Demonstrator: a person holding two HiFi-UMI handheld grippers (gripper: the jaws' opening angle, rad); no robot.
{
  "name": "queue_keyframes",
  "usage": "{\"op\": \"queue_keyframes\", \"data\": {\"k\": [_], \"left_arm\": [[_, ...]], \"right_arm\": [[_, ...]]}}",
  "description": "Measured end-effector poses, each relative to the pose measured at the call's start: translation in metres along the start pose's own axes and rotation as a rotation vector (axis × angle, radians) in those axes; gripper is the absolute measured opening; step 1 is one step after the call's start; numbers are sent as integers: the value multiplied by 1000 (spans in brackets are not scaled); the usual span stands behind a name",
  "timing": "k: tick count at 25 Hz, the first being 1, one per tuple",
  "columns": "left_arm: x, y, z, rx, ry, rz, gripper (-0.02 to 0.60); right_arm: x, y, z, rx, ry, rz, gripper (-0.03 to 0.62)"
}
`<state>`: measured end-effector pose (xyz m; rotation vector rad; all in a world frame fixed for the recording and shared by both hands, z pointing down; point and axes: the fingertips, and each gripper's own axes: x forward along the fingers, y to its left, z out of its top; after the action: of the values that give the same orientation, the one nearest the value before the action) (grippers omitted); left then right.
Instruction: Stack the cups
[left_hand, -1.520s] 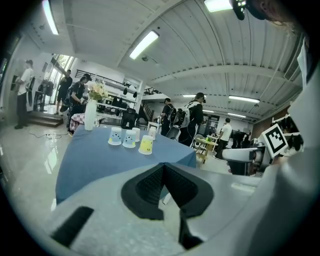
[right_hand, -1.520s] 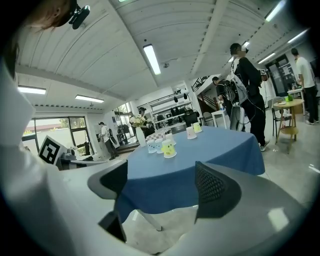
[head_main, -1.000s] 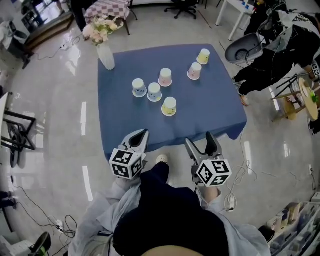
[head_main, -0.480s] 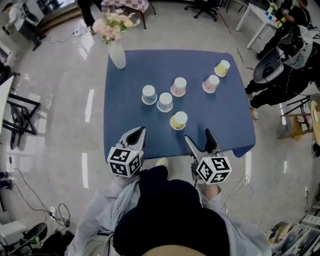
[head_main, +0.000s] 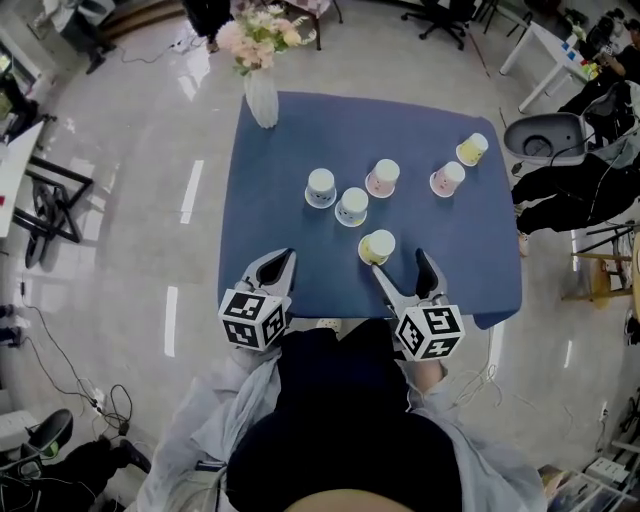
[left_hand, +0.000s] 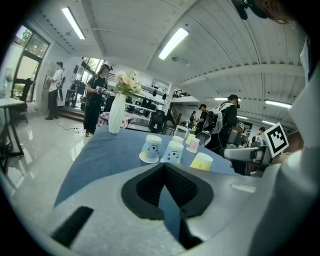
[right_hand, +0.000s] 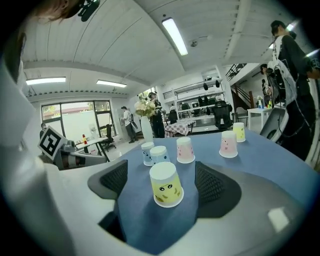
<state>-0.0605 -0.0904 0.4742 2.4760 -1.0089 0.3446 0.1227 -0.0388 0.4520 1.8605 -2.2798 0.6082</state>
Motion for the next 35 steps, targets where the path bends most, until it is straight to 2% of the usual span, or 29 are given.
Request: {"op": "queue_keyframes", "data": {"k": [13,17,23,35], "left_arm": [[-17,18,-22,-74,10,117,-2],[-20,19,-32,-75,24,125,-2],[-27,20,-36,-82,24,147,-2],[-34,21,-32,-92,-6,155,-2]], "right_arm": [[49,-7,-26,-127,121,69,405],[62,-5,-31,-169,137,73,369],[67,-7,-37,-189,155,52,275],[69,-3,-35,-197,162,49,273]]}}
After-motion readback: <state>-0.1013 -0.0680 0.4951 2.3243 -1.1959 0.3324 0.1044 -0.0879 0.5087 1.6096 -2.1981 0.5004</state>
